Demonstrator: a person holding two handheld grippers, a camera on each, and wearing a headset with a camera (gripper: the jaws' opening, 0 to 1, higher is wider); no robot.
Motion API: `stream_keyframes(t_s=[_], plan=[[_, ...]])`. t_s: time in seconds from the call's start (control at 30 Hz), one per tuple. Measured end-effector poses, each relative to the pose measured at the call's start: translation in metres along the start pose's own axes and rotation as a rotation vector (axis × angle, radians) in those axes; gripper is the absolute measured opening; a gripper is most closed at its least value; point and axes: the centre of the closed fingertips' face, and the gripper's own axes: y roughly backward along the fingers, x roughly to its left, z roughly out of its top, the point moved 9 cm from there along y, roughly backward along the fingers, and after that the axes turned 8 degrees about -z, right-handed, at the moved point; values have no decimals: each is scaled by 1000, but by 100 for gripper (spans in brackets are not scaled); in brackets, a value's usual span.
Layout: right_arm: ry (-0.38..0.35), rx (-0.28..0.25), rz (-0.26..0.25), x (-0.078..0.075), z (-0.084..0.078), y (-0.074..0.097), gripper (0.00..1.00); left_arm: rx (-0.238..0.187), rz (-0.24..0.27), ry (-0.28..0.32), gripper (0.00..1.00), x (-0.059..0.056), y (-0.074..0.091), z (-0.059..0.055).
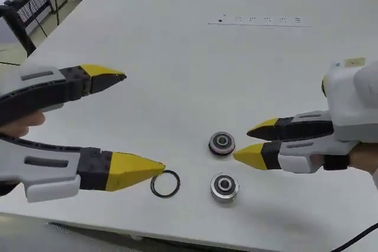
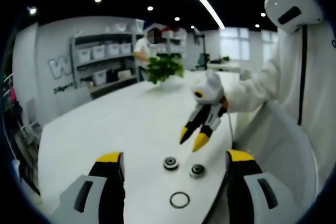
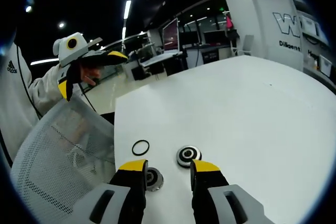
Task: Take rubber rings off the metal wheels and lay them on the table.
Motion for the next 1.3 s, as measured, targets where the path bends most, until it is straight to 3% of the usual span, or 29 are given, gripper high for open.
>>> stream_keyframes(t_s=[0.3,0.6,0.73,0.87,1.03,1.3], plan=[[-35,-55,23,-15,-14,-3,26,-4,-55,-35,80,13,-41,18],[-32,-71,63,-29,-22,-16,29,7,-104,-48,72,29,-82,19],[-38,-75,76,-36,-24,-23,32,20,-124,-37,67,37,-100,9],[-26,-66,91,-39,-26,-31,33,73,-136,-9,62,45,-112,-9],[-3,-65,108,-41,-25,-38,34,106,-145,12,61,52,-123,-27],[53,-56,121,-41,-24,-49,32,146,-143,14,49,58,-137,-51]])
